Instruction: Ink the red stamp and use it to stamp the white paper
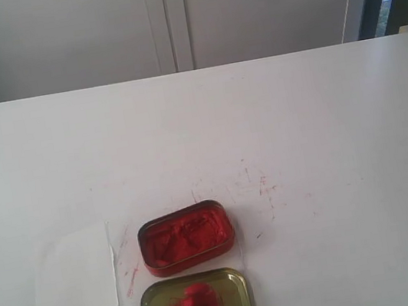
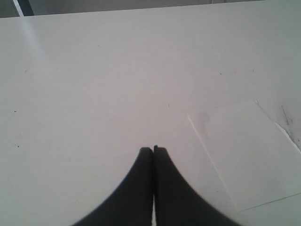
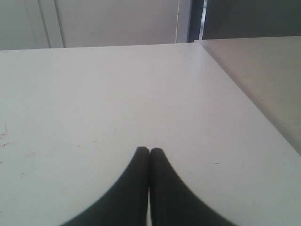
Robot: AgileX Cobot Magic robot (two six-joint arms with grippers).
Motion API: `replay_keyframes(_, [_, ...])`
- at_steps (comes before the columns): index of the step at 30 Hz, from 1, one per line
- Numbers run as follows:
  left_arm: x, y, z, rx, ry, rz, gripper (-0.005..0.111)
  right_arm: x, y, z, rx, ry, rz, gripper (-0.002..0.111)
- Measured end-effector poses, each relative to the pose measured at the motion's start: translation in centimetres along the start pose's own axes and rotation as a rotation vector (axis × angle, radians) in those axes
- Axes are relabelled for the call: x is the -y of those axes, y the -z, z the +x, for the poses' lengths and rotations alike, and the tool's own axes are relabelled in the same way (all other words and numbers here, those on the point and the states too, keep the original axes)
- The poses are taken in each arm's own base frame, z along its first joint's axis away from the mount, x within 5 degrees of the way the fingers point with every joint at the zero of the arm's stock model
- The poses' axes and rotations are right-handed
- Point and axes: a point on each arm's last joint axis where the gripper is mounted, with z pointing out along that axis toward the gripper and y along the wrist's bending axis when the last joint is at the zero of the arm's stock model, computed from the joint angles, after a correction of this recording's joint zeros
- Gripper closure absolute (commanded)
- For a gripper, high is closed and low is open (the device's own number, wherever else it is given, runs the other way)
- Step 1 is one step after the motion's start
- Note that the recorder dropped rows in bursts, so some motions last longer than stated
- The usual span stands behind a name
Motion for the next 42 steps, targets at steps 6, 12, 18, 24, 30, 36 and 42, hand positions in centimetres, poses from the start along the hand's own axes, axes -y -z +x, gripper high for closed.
replay_keyframes(6, [0.0,0.0,0.0,0.0,0.0,0.0,0.107,0.0,0.0,0.0,0.002,0.0,0.0,0.108])
replay_keyframes(12, [0.0,0.0,0.0,0.0,0.0,0.0,0.107,0.0,0.0,0.0,0.002,0.0,0.0,0.108])
replay_keyframes(18, [0.0,0.0,0.0,0.0,0.0,0.0,0.107,0.0,0.0,0.0,0.002,0.0,0.0,0.108])
replay_keyframes(24, [0.0,0.0,0.0,0.0,0.0,0.0,0.107,0.0,0.0,0.0,0.002,0.0,0.0,0.108])
replay_keyframes(30, [0.0,0.0,0.0,0.0,0.0,0.0,0.107,0.0,0.0,0.0,0.002,0.0,0.0,0.108])
replay_keyframes(36, [0.0,0.0,-0.2,0.02,0.0,-0.004,0.107,0.0,0.0,0.0,0.002,0.0,0.0,0.108])
replay_keyframes(42, [-0.2,0.1,-1.1,0.126,0.0,-0.023,0.107,0.0,0.0,0.0,0.002,0.0,0.0,0.108])
